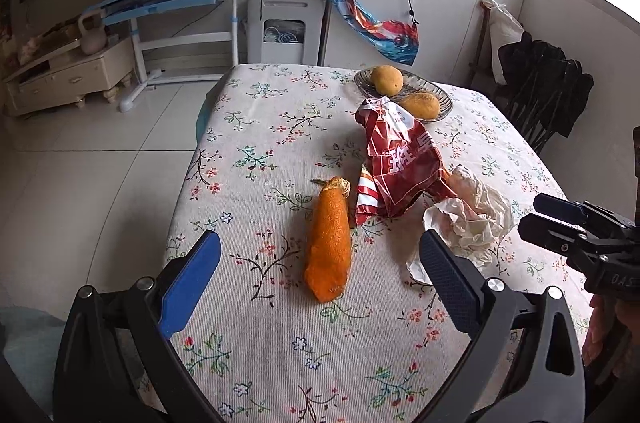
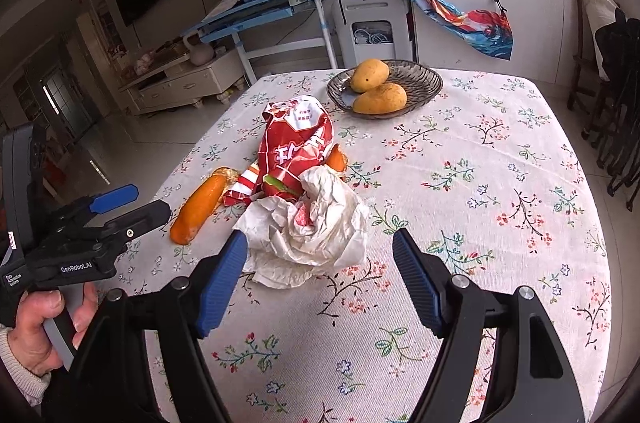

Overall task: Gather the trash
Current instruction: 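Grasp the last orange peel with the left gripper while the right grasps crumpled tissue, then lift the orange peel with the left gripper while the right lifts the tissue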

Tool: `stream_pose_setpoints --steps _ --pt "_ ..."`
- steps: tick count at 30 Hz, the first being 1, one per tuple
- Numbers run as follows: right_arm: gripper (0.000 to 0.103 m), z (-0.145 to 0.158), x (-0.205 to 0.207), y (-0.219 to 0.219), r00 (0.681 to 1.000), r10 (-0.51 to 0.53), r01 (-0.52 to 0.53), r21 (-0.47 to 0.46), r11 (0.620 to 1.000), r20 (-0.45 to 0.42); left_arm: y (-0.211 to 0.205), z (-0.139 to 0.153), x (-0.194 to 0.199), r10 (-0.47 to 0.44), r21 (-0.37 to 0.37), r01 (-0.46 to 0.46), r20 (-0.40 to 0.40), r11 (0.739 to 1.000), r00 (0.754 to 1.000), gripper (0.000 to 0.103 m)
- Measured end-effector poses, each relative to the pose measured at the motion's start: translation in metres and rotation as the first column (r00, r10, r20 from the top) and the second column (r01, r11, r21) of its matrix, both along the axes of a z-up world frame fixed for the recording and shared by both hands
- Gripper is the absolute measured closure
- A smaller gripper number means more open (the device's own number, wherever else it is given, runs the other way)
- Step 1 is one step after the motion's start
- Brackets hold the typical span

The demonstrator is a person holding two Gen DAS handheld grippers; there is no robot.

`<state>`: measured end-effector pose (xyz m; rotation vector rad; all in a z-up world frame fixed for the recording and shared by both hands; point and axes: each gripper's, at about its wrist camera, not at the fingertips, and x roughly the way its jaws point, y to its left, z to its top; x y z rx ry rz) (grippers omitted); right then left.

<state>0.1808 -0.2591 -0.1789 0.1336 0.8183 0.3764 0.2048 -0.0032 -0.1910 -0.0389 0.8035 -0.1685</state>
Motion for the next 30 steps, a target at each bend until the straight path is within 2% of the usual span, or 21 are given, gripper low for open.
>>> stream_pose_setpoints --steps 6,15,18,24,27,29,30 --pt "0.033 -0.015 0.017 -0.001 0.998 -0.021 0.022 0.022 1.000 -0.059 -0.005 -0.014 0.025 -0.014 0.014 0.014 -0.050 1.000 0.999 0.008" --pt "0.051 -0.025 0.023 -0.002 0.994 -0.017 0.022 0.050 0.999 -0.106 -0.018 -0.025 0.043 -0.052 0.038 0.056 -0.099 0.998 0.994 0.029" --pt "0.053 -0.023 0.022 -0.002 0.995 -0.013 0.019 0.056 0.998 -0.103 -0.021 -0.026 0.041 -0.050 0.055 0.055 -0.102 0.997 0.994 0.029" --pt "0.065 -0.022 0.021 -0.006 0.994 -0.009 0.019 0.087 0.996 -0.113 -0.024 -0.027 0.041 -0.050 0.077 0.058 -0.103 0.995 0.993 0.029" --pt "0.071 -0.022 0.019 -0.009 0.993 -0.009 0.020 0.098 0.995 -0.114 -0.025 -0.029 0.042 -0.059 0.081 0.069 -0.114 0.994 0.992 0.038" --pt "0.076 -0.020 0.017 -0.010 0.994 -0.008 0.019 0.101 0.995 -0.110 -0.025 -0.030 0.042 -0.067 0.080 0.077 -0.123 0.994 0.990 0.049" --pt "0.077 -0.020 0.016 -0.010 0.994 -0.007 0.018 0.105 0.994 -0.109 -0.026 -0.031 0.043 -0.069 0.080 0.080 -0.127 0.994 0.990 0.052"
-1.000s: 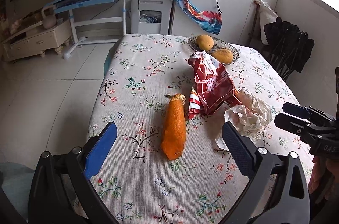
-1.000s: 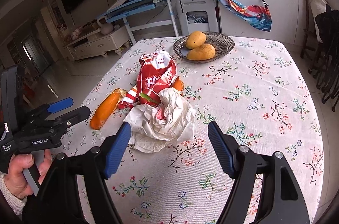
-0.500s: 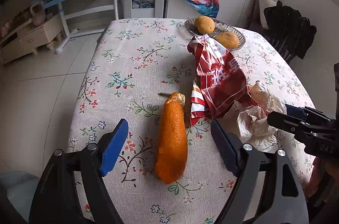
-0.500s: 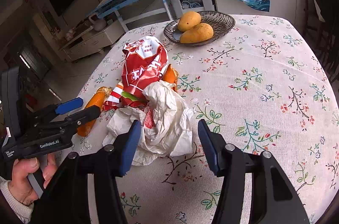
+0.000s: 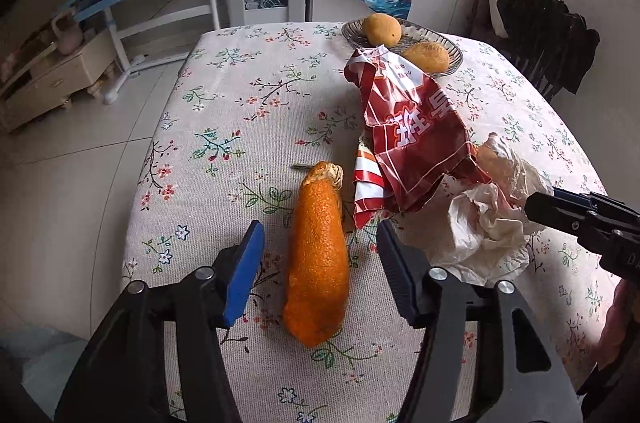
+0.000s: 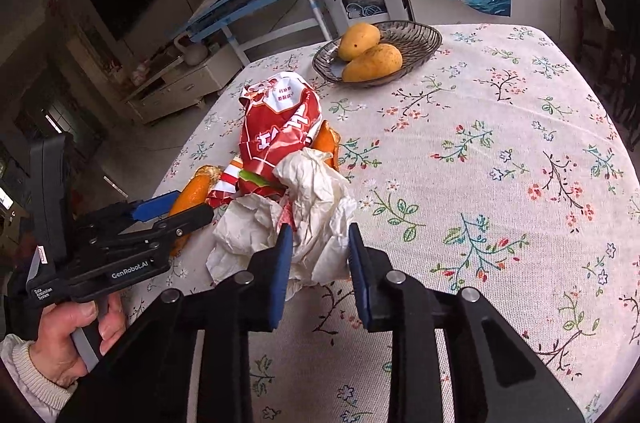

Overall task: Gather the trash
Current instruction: 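Lift the orange peel with the left gripper while the right lifts the tissue, then lower the orange peel into the yellow basin and open the left gripper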

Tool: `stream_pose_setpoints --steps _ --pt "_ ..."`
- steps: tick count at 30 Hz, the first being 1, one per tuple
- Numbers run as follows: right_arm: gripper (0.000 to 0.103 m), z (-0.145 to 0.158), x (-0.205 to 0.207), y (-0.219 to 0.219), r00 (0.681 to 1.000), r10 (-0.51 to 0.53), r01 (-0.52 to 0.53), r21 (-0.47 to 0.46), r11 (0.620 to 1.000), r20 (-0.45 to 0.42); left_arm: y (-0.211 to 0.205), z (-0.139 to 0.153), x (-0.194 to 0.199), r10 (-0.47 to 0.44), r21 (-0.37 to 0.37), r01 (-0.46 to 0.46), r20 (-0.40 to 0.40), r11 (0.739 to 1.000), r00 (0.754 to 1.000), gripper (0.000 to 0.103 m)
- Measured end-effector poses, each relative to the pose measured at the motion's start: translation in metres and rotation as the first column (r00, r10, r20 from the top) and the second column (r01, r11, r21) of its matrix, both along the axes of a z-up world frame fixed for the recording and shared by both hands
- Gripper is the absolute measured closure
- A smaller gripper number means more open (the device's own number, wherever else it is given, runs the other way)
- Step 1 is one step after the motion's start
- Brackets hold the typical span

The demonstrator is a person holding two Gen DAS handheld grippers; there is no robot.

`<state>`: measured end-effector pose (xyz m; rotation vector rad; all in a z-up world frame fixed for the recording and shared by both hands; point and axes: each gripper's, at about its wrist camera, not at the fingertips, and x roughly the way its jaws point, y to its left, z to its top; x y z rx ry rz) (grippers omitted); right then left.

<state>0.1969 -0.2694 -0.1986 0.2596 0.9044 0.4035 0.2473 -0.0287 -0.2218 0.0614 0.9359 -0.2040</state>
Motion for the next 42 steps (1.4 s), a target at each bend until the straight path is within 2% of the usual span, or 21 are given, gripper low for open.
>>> stream_pose_setpoints --steps 6,7,10,18,28,35,42 --pt "0.083 0.002 -0.005 -0.003 1.000 -0.002 0.002 0.015 1.000 0.008 -0.002 -0.001 -0.002 -0.012 0.002 0.012 -0.001 1.000 1.000 0.071" --pt "0.084 0.003 -0.007 -0.005 1.000 -0.004 0.004 0.017 1.000 0.010 -0.001 -0.001 -0.002 -0.012 -0.003 0.012 -0.002 1.000 1.000 0.077" --pt "0.086 0.006 -0.012 -0.009 1.000 -0.012 0.012 0.036 0.999 0.010 0.003 0.000 -0.005 -0.006 -0.027 0.005 -0.006 1.000 1.000 0.080" --pt "0.088 0.013 -0.032 -0.027 0.999 -0.048 0.047 0.087 0.995 0.007 0.019 0.003 -0.027 0.016 -0.089 -0.018 -0.016 0.996 1.000 0.081" --pt "0.090 0.024 -0.072 -0.036 0.997 -0.074 0.070 0.149 0.986 0.021 0.022 0.021 -0.070 0.010 -0.116 -0.009 0.007 0.993 1.000 0.081" --pt "0.090 0.043 -0.125 -0.031 0.998 -0.036 0.027 0.181 0.983 0.049 0.017 0.039 -0.124 -0.032 -0.126 0.035 0.029 0.991 0.999 0.081" --pt "0.090 0.048 -0.195 -0.015 0.998 0.045 -0.050 0.169 0.984 0.034 0.012 0.044 -0.186 -0.075 -0.133 0.077 0.021 0.988 0.997 0.081"
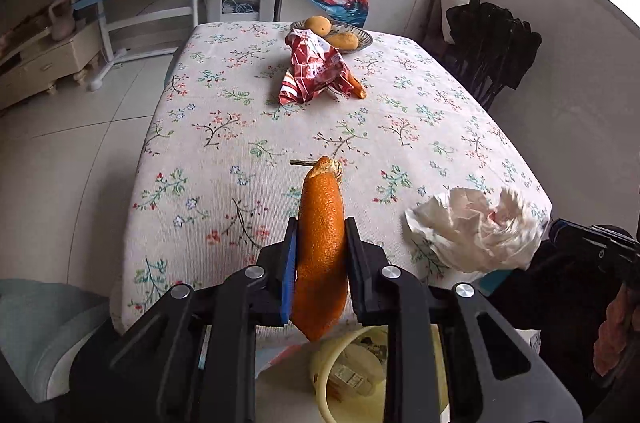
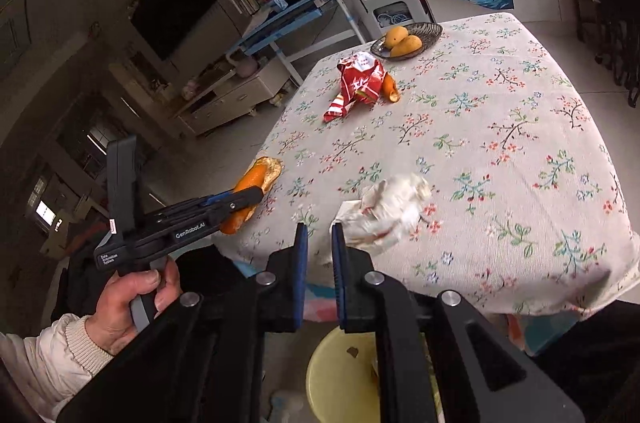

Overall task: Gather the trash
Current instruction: 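Lower the orange peel into the yellow basin and open the left gripper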

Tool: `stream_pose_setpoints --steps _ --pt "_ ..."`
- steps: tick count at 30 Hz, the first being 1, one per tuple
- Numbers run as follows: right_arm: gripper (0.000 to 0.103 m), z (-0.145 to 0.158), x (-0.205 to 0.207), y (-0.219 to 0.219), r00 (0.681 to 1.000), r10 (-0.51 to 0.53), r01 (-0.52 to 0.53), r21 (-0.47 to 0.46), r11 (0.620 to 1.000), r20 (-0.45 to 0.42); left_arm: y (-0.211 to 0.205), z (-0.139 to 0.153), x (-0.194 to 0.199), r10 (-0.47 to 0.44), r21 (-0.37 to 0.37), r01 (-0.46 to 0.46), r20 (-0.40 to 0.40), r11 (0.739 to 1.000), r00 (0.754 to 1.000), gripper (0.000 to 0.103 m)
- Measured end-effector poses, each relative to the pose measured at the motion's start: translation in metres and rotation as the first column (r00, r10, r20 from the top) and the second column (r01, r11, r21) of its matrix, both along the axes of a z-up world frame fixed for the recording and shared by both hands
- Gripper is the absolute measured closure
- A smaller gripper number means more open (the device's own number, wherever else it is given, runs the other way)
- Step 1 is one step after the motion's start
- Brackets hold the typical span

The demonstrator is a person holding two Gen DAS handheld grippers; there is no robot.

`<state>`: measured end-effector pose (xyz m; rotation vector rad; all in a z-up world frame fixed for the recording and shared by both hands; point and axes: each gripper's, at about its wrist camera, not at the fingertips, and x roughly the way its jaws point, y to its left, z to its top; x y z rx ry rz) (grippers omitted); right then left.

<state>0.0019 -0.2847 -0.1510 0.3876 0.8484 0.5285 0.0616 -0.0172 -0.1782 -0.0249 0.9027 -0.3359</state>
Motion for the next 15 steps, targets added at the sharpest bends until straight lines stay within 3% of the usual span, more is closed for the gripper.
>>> stream_pose_setpoints --steps 10,14,15 --pt "0.090 -0.004 -0.054 0.015 0.997 0.067 -0.067 -0.017 0.998 -0.040 -0.020 -0.021 -0.076 -0.099 -0.004 0.099 -0.098 0.995 0.990 0.081" --pt "0.090 -0.003 -0.052 0.001 0.999 0.024 -0.024 0.007 1.000 -0.041 -0.040 -0.041 -0.092 -0.194 0.006 0.199 -0.193 0.980 0.962 0.081" --pt "0.090 -0.001 -0.051 -0.002 0.999 0.015 -0.015 0.007 1.000 -0.034 -0.045 -0.049 -0.095 -0.230 -0.009 0.235 -0.239 0.972 0.943 0.081"
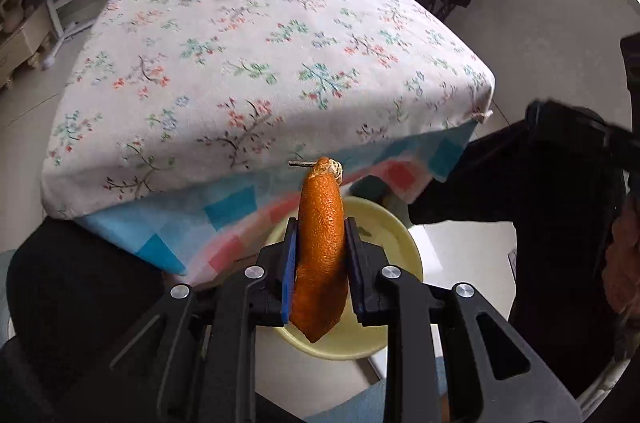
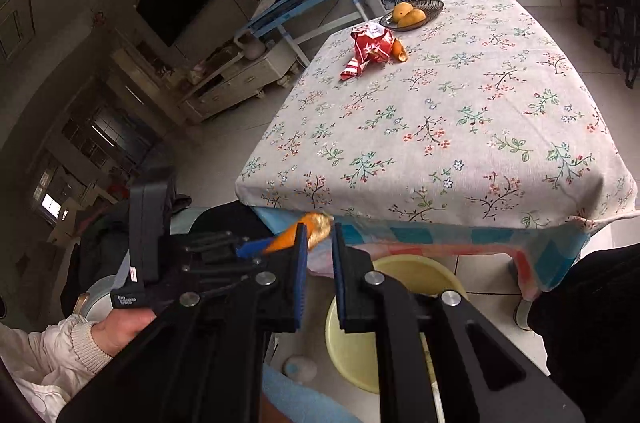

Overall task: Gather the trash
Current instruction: 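Lower the orange peel into the yellow basin and open the left gripper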

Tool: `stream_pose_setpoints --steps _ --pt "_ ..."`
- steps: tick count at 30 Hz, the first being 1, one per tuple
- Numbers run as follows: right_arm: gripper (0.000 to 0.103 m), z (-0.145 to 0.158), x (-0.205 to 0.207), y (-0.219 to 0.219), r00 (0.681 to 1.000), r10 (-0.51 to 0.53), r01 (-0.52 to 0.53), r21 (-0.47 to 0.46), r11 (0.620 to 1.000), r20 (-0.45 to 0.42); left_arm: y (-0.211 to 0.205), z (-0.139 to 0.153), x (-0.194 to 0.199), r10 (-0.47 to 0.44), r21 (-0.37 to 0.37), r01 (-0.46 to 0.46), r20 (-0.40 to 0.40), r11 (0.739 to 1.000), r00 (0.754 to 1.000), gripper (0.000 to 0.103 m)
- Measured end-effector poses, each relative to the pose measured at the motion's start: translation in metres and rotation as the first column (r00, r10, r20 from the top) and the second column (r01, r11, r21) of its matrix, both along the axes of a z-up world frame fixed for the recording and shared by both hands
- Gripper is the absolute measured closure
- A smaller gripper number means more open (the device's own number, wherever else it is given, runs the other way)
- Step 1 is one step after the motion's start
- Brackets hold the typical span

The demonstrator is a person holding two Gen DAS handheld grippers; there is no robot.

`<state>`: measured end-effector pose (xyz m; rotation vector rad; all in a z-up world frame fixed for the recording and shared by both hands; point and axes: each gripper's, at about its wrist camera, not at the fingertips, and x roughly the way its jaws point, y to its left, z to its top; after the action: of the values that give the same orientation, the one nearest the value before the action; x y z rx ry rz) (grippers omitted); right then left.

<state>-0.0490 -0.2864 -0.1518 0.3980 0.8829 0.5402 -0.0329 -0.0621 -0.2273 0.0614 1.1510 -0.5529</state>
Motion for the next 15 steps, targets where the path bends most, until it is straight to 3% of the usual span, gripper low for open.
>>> stream_pose_setpoints --steps 2,4,6,8,12,14,15 --pt "0.090 0.003 0.003 -0.006 1.000 -0.018 0.018 0.000 1.000 0.014 -0.013 -0.019 -0.006 -0.077 0.032 0.080 -0.086 0.996 0.993 0.081" --pt "0.090 0.005 0.010 -0.010 0.999 -0.033 0.033 0.001 0.999 0.024 -0.022 -0.022 -0.013 -0.114 0.070 0.120 -0.079 0.990 0.990 0.079" --pt "0.087 0.004 0.017 -0.014 0.998 -0.046 0.046 0.001 0.999 0.031 -0.024 -0.016 -0.014 -0.134 0.064 0.138 -0.067 0.988 0.989 0.065" --pt "0.082 0.003 0.026 -0.018 0.998 -0.055 0.055 0.007 0.998 0.033 -0.021 -0.003 -0.011 -0.122 0.087 0.122 -0.007 0.989 0.993 0.044" --pt "0.077 0.000 0.044 -0.021 0.997 -0.062 0.061 0.021 0.998 0.047 0.004 0.033 0.025 0.019 0.065 -0.030 0.158 0.997 0.987 0.031" --pt "0.074 -0.003 0.053 -0.020 0.997 -0.061 0.060 0.028 0.998 0.054 0.018 0.047 0.058 0.125 0.064 -0.143 0.227 0.988 0.966 0.016" --pt "0.074 -0.005 0.058 -0.019 0.997 -0.061 0.059 0.032 0.998 0.054 0.023 0.052 0.077 0.171 0.067 -0.194 0.258 0.979 0.951 0.014"
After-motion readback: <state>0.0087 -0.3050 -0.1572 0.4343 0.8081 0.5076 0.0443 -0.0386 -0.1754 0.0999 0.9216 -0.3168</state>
